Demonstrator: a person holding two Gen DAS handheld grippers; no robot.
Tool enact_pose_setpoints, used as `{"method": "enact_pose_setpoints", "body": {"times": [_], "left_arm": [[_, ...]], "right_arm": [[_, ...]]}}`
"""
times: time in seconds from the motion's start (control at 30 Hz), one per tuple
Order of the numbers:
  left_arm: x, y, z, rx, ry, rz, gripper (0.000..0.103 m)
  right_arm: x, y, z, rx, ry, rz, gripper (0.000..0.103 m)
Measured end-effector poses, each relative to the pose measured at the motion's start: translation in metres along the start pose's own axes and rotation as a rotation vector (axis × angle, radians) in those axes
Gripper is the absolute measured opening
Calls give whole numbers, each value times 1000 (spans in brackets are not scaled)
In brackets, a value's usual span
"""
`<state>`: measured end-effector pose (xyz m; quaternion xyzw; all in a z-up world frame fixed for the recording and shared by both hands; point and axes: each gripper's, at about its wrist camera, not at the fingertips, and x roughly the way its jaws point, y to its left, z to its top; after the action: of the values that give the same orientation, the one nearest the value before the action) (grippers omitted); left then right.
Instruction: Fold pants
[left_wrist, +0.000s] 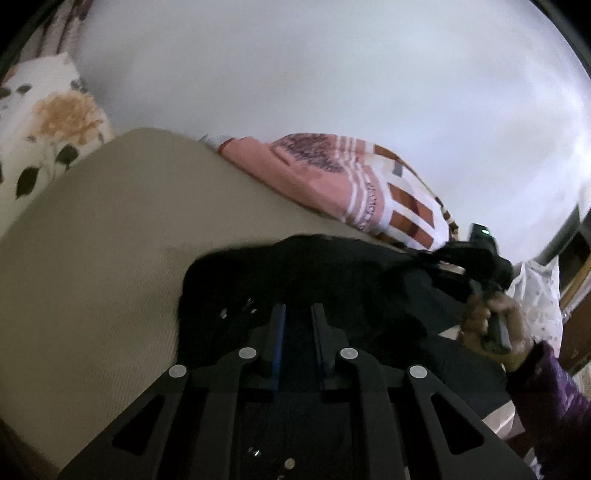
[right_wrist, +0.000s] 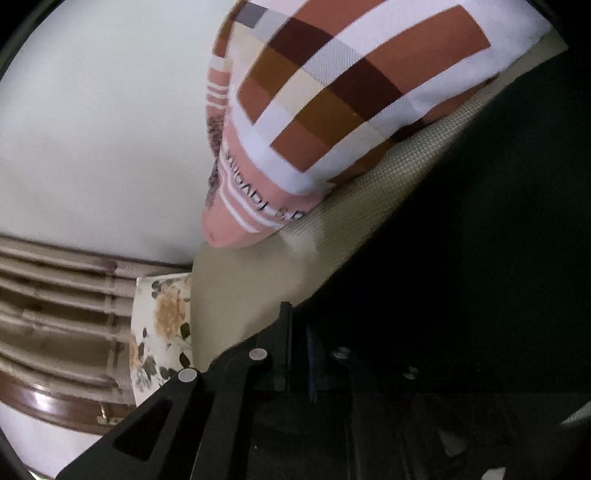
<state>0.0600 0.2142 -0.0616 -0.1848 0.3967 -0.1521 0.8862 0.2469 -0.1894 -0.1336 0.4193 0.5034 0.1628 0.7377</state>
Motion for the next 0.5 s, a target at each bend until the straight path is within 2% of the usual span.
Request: {"method": "enact_pose_setpoints", "body": {"times": [0.1, 0.23, 0.33, 0.43, 0.5], "left_arm": [[-5, 4, -8, -9, 16, 23, 13], [-20, -3, -19, 33, 15, 43, 13], [-27, -6, -28, 35, 35, 28, 13], [-26, -2, -37, -20, 66, -37, 15], [-26, -3, -46, -17, 77, -37, 16]], "right_arm": [[-20, 10, -27, -94, -45, -22, 8], [-51, 9, -71, -110, -51, 8, 7], [-66, 4, -99, -108, -51, 16, 7], [-76, 1, -118, -106, -57, 22, 7], [-79, 1, -124, -111, -60, 11, 7]]}}
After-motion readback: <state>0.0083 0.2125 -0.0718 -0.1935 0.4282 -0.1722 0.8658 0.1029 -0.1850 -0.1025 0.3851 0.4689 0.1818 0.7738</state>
